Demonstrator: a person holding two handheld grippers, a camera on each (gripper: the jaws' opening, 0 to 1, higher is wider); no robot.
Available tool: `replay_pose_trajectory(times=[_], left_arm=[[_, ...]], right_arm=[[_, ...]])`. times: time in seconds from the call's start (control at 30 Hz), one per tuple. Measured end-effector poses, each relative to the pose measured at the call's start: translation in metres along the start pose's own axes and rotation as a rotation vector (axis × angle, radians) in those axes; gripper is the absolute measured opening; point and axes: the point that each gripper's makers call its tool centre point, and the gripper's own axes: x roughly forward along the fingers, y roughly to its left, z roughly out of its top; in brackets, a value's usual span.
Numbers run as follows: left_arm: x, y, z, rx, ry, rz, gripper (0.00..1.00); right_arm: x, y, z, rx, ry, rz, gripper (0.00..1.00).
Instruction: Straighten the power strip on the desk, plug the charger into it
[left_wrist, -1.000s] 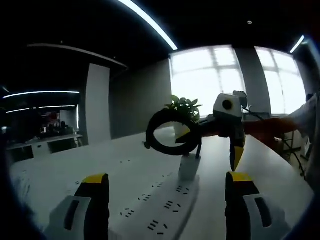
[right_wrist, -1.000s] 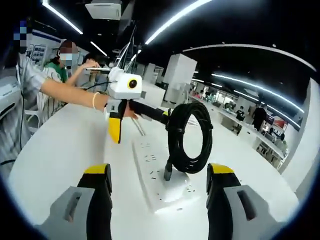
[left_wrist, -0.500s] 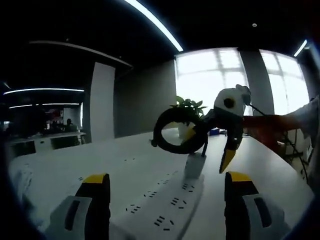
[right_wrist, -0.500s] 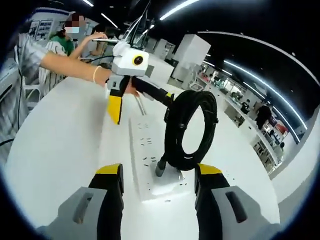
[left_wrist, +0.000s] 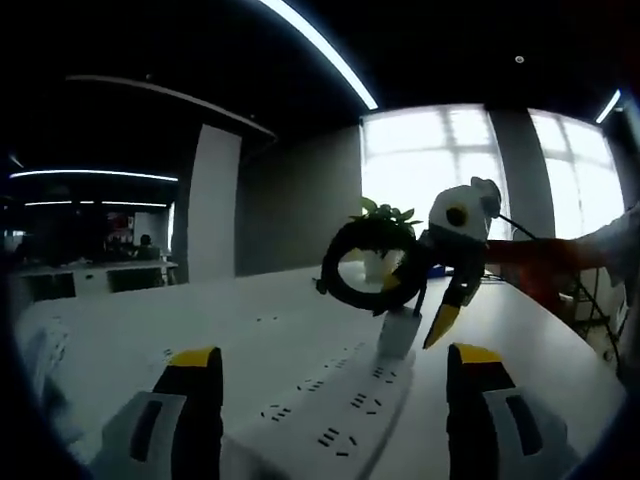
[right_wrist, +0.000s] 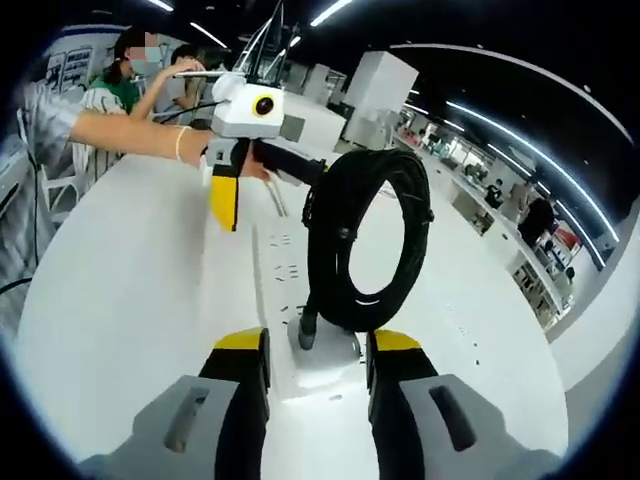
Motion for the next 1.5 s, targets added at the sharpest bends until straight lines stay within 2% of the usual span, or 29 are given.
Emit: replay_pose_trajectory(times=[0.07, 0.1, 0.27, 0.37, 0.47, 0.6, 0.67, 0.73, 0.8, 0.9, 1.0, 1.2, 1.37, 1.43, 1.5], left_arm=[[0.0, 0.0, -0.001, 0.001, 0.002, 0.0, 0.94], [0.0, 0.0, -0.001, 0.003, 0.003, -0.001, 0.94], [0.001, 0.001, -0.004, 0.014, 0.015, -0.002, 0.94], [0.003, 0.003, -0.005, 0.014, 0.021, 0.0, 0.94], [0.004, 0.002, -0.009, 0.016, 0.035, 0.0, 0.94], [0.006, 0.003, -0.014, 0.031, 0.058, 0.003, 0.94], [0.008, 0.006, -0.014, 0.03, 0.06, 0.005, 0.94], [0.011, 0.008, -0.013, 0.021, 0.056, 0.004, 0.93], [0.012, 0.007, -0.014, 0.015, 0.059, 0.001, 0.93], [0.014, 0.005, -0.015, 0.014, 0.067, -0.009, 0.93], [0.015, 0.005, -0.014, 0.02, 0.071, -0.01, 0.93], [0.015, 0.01, -0.013, 0.022, 0.076, -0.001, 0.93], [0.015, 0.008, -0.013, 0.008, 0.071, -0.001, 0.92], [0.014, 0.006, -0.013, 0.011, 0.075, -0.004, 0.92], [0.013, 0.004, -0.012, 0.023, 0.074, -0.006, 0.92]], right_arm=[[0.0, -0.002, 0.0, -0.005, 0.0, -0.01, 0.27], [0.001, 0.001, 0.001, -0.008, -0.005, 0.005, 0.27], [0.0, -0.003, 0.0, -0.021, -0.009, -0.009, 0.26], [0.0, -0.006, -0.002, 0.042, 0.025, 0.001, 0.25], [0.0, -0.012, -0.007, 0.16, 0.068, 0.033, 0.24], [0.003, -0.013, -0.007, 0.183, 0.12, 0.085, 0.23], [0.006, -0.013, -0.006, 0.168, 0.138, 0.099, 0.23], [0.005, -0.011, -0.007, 0.147, 0.192, 0.118, 0.22], [0.006, -0.01, -0.007, 0.117, 0.218, 0.119, 0.22], [0.004, -0.003, -0.008, 0.06, 0.24, 0.125, 0.21], [0.003, 0.0, -0.011, -0.014, 0.306, 0.109, 0.21], [0.007, 0.001, -0.014, 0.051, 0.472, 0.195, 0.21], [0.005, 0.01, -0.018, 0.102, 0.569, 0.267, 0.21], [0.006, 0.013, -0.019, 0.089, 0.596, 0.261, 0.21], [0.004, 0.015, -0.019, 0.014, 0.604, 0.214, 0.21]])
